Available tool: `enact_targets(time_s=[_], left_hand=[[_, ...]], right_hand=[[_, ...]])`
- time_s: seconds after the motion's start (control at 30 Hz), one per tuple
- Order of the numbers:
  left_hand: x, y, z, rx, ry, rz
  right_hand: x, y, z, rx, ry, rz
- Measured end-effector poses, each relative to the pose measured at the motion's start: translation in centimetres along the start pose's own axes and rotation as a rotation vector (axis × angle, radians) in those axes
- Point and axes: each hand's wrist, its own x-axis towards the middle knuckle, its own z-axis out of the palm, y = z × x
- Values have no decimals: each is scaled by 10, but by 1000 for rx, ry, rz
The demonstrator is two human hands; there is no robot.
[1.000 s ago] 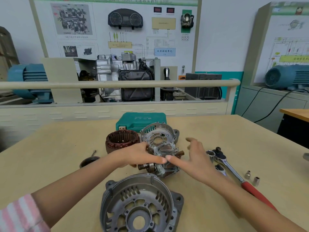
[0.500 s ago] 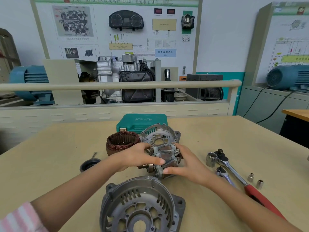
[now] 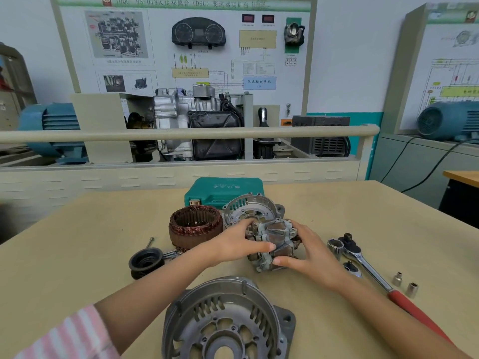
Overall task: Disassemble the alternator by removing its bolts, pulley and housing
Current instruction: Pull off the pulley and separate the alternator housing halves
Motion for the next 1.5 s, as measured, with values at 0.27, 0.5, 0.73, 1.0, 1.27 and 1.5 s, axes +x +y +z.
enact_targets(time_s=[0.27, 0.5, 0.73, 1.0, 1.27, 1.5], left_hand=[[-61, 0, -33, 385, -224, -139], [-106, -24, -40, 590, -177, 41], [-100, -46, -34, 593, 12, 138], [-72, -67, -59, 651, 174, 115], [-60, -70, -60, 590, 412, 109], [-124, -60, -37, 685, 180, 44]], right_hand=[[-9, -6, -4, -240, -66, 22], [-16, -39, -2, -228, 8, -200], [-23, -70, 14, -252, -185, -422], [-26, -78, 22, -80, -252, -402], [-25, -77, 51, -287, -274, -559], [-23, -75, 52, -297, -250, -528]])
